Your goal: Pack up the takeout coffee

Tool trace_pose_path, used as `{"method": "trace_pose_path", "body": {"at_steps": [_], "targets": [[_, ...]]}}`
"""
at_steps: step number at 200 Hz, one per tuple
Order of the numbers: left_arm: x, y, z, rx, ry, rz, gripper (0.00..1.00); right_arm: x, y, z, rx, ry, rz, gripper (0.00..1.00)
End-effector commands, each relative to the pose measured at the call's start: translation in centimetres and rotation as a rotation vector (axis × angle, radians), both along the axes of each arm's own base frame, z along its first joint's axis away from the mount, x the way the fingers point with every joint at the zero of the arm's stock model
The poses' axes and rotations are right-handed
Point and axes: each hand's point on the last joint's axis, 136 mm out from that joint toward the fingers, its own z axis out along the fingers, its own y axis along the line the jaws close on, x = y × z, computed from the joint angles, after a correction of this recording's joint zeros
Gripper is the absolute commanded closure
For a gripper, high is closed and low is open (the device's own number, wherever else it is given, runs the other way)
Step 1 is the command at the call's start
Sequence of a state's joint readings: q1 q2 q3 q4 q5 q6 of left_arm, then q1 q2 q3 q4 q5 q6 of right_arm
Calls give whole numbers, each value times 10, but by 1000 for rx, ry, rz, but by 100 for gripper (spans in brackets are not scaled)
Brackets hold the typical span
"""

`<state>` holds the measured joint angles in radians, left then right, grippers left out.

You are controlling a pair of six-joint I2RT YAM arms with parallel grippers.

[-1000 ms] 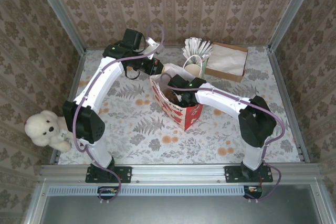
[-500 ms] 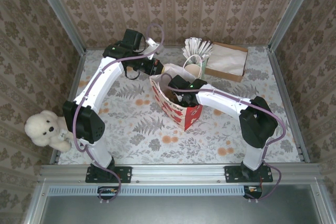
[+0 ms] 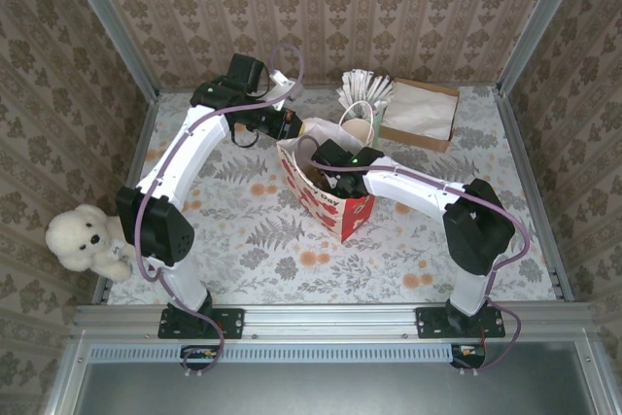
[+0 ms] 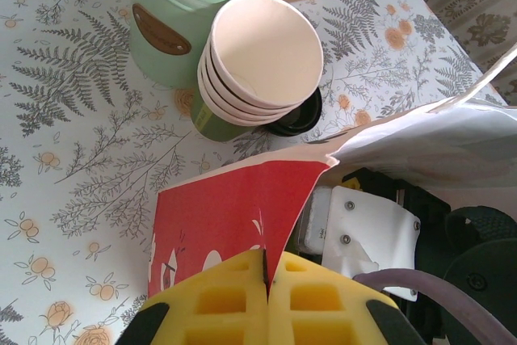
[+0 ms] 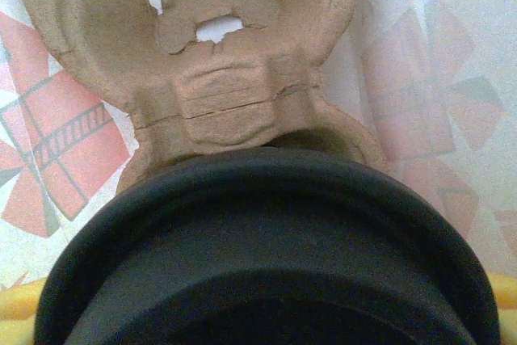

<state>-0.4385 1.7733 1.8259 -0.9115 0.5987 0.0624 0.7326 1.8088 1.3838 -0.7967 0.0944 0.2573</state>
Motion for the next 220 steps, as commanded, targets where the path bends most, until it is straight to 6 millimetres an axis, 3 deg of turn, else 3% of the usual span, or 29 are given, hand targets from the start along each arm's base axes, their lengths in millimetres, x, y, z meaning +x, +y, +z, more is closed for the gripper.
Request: {"method": "trace_pose_path", "body": {"at_steps": [1, 68, 96, 220], "targets": [[-7, -1, 12, -26, -12, -5, 100, -26, -30, -62, -164, 172, -22, 36], [-8, -1, 10, -22, -12, -8, 100, -48, -61, -94, -338, 291, -27, 39], [-8, -1, 9, -20, -10, -8, 100, -50, -62, -102, -352, 310, -21, 39], [-8, -1, 10, -22, -15, -12, 100, -31, -38, -72, -255, 247, -4, 37]]}}
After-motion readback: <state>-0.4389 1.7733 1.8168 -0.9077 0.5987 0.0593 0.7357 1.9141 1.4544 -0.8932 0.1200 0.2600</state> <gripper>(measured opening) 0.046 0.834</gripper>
